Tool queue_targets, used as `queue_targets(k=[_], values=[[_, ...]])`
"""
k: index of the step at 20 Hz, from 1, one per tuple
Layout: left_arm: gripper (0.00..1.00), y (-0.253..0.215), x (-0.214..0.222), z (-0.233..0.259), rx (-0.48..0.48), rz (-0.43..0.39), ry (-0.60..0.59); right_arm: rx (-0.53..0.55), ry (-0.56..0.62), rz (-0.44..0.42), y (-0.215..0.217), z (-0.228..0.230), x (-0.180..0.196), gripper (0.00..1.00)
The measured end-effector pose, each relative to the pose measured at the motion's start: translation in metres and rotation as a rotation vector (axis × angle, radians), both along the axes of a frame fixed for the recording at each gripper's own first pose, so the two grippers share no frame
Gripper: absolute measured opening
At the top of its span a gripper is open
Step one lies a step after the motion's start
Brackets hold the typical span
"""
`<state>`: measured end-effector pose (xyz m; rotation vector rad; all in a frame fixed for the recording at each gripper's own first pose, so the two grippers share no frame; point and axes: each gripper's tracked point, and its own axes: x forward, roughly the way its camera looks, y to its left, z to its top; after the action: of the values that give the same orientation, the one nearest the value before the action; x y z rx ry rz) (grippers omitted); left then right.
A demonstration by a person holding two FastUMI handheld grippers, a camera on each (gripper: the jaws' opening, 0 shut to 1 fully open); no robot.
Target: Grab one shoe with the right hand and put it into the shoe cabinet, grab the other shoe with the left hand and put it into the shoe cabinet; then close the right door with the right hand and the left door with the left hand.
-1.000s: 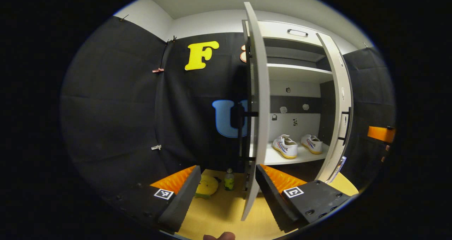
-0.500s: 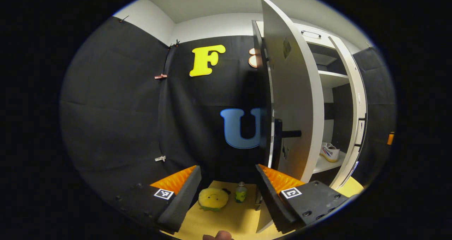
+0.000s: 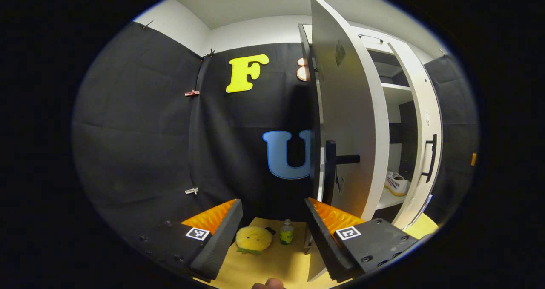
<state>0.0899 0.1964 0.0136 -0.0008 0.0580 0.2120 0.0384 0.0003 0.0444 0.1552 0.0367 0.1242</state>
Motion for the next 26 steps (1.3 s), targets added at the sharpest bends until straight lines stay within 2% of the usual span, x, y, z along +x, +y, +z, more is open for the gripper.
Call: queue_targets(k=[11,14,17,19,24,26], values=[[0.92,-0.075,-0.001,0.002,0.003,-0.026,-0.018,0.007,-0.005,-0.015,-0.032,0.005,0.001,0.98],[0.92,-0.107,0.007,0.001,-0.005,-0.072,-0.017,0.012,0.000,-0.010,-0.039,0.003,-0.001,0.98],[0.92,-0.160,0.014,0.000,-0.040,-0.189,-0.018,0.014,0.004,-0.007,-0.044,0.003,0.001,0.98],[0.92,-0.185,0.009,0.006,-0.056,-0.234,-0.037,0.016,-0.003,-0.003,-0.046,0.006,0.001,0.98],[0.94,-0.212,-0.007,0.008,0.020,-0.247,-0.016,0.013,-0.009,0.000,-0.046,0.009,-0.005,0.98],[0.94,-0.222,-0.013,0.005,0.008,-0.257,0.002,0.015,-0.010,0.003,-0.043,0.009,-0.005,0.98]])
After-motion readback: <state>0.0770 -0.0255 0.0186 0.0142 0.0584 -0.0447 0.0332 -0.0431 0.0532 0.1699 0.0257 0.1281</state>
